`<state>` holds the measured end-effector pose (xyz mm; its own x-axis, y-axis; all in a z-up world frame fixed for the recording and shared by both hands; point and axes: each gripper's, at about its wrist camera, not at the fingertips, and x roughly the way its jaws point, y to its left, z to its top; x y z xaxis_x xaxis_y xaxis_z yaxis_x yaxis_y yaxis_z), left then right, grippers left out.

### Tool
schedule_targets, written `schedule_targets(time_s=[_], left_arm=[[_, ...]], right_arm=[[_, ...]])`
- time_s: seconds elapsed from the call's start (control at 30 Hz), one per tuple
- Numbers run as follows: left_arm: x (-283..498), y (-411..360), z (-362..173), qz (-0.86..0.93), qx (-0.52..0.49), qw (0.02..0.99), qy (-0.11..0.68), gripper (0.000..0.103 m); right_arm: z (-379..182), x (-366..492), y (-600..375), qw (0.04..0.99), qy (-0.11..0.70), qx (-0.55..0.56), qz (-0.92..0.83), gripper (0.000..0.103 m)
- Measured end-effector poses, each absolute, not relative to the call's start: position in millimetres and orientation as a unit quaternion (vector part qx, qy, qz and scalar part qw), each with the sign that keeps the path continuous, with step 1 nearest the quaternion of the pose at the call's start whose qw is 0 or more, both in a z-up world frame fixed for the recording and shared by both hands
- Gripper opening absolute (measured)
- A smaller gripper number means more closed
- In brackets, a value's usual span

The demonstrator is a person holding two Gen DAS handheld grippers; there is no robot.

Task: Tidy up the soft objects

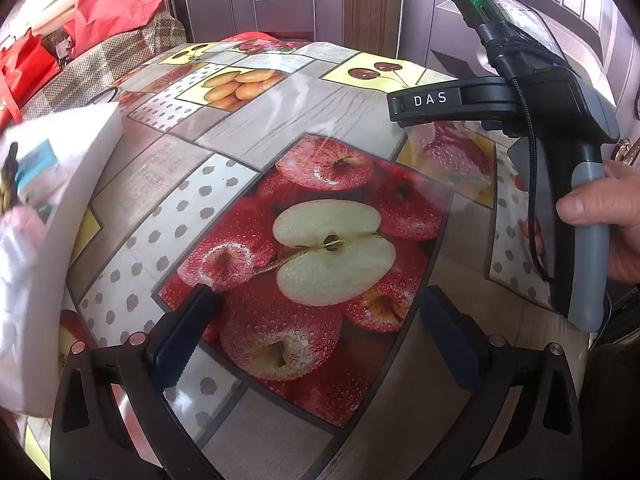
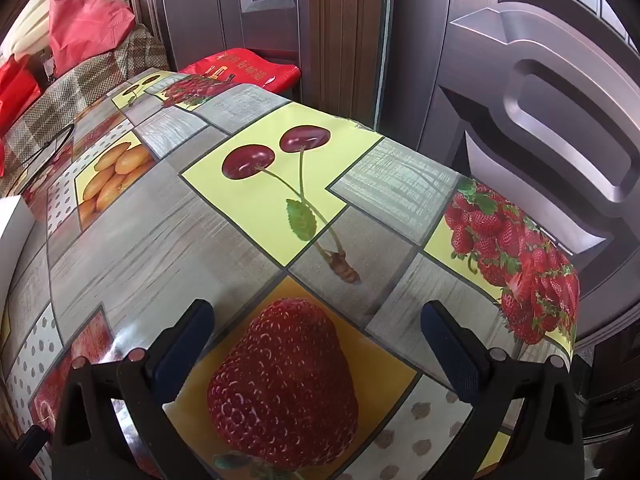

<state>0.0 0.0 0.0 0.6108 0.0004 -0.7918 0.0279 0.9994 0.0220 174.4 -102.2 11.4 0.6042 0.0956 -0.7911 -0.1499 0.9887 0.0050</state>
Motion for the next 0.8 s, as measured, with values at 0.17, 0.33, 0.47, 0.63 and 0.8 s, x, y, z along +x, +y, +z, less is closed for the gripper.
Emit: schedule_targets(time_s=[0.17,0.33,0.47,0.63,0.8], left_arm=[[-0.1,-0.2,0.2,-0.008,0.016,0.897,0.441,0.102],[0.1,0.1,0.0,-0.008,0.015,0.897,0.442,0.102],[0.2,0.4,-0.1,-0.008,0.015,0.897,0.442,0.102],[0.7,2.3,0.9,-0.009,0.014,0.897,0.442,0.102],[-0.3,2.1,3.6,-0.009,0.014,0.897,0.442,0.102]], right_arm=[[11.4,174.4,-102.1,0.895,0.439,-0.032,0.068,0.103],[11.4,174.5,-102.1,0.895,0.439,-0.031,0.068,0.103],[11.4,174.5,-102.1,0.895,0.440,-0.032,0.068,0.103],[11.2,174.4,-101.7,0.895,0.439,-0.032,0.068,0.103],[11.2,174.4,-101.6,0.895,0.440,-0.032,0.068,0.103]])
